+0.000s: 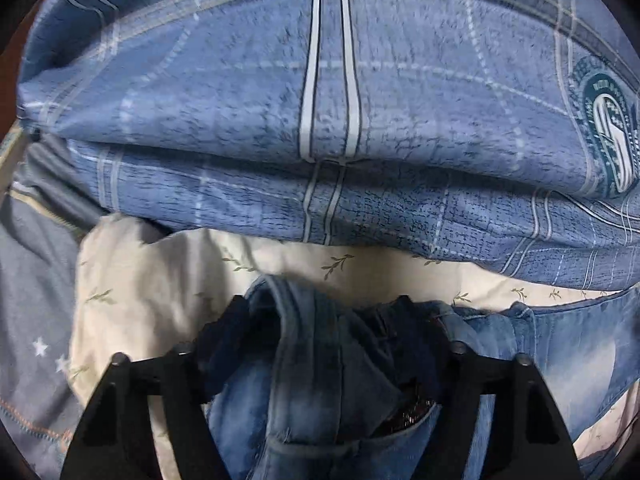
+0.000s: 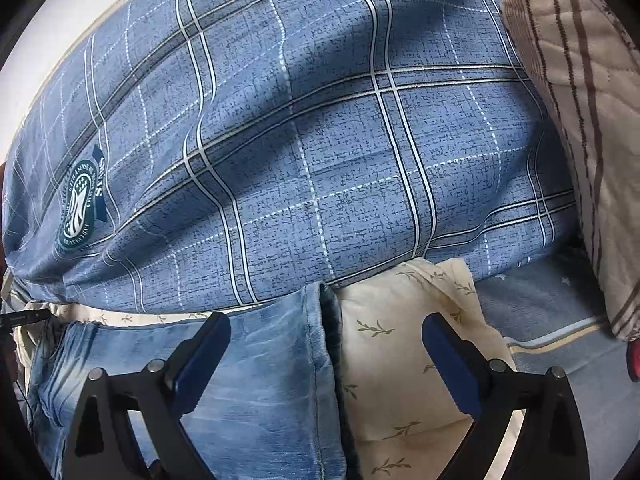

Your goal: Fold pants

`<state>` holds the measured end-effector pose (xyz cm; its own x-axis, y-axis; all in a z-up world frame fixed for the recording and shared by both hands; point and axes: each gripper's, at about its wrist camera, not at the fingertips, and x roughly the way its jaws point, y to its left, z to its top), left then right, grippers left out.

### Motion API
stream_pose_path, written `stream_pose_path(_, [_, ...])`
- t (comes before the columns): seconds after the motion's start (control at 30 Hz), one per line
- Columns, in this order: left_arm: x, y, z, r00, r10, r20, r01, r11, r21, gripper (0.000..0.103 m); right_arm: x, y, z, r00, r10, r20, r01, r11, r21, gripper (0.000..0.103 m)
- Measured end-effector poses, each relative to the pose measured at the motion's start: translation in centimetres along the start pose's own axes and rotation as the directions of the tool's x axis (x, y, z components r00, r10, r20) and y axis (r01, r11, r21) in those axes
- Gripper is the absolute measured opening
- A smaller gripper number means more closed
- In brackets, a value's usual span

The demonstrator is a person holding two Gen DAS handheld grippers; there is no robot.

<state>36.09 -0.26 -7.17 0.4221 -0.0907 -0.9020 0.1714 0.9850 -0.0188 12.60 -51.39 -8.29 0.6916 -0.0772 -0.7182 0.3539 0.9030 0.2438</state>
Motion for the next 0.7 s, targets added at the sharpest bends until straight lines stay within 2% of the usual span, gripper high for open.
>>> stream_pose_path(0.03, [0.6, 0.2, 0.2, 1.000, -0.026, -0.018, 0.025, 1.000, -0.017, 0.052, 0.0, 0.0, 0.0, 1.000, 0.000, 0.001, 0.000, 1.000, 0.000, 0.098])
stream_pose_path(0.2, [2.3, 1.1, 0.6, 0.996, -0.073, -0.048, 0.069, 0.994, -0.079, 0.046, 0.2, 0.3, 0.4, 1.000, -0.003, 0.003, 0.003, 1.000, -0.019, 0.098])
stream_pose_path(0.37, [3.4, 2.3, 0.1, 0.995, -0.076, -0.065, 0.070, 0.993, -0.092, 0.046, 0.9, 0.6, 1.4, 0.999, 0.038, -0.020, -0.039, 0.999, -0.014, 0.098])
stream_pose_path(0.5, [3.1, 1.4, -0.2, 0.995, -0.063, -0.077, 0.057, 0.996, -0.075, 0.049, 1.3, 0.9, 1.6, 0.999, 0.029, -0.025, -0.030, 0.999, -0.022, 0.098])
stream_pose_path(0.6, [3.3, 0.9, -0.5, 0.996, -0.051, -0.071, 0.047, 0.997, -0.055, 0.040, 1.4, 1.2, 1.6, 1.000, 0.011, -0.022, -0.012, 0.999, -0.036, 0.098])
stream_pose_path(0.7, [4.2, 1.1, -0.5, 0.994, -0.080, -0.074, 0.073, 0.993, -0.092, 0.032, 1.9, 1.4, 1.7, 0.999, 0.019, -0.038, -0.020, 0.999, -0.025, 0.098])
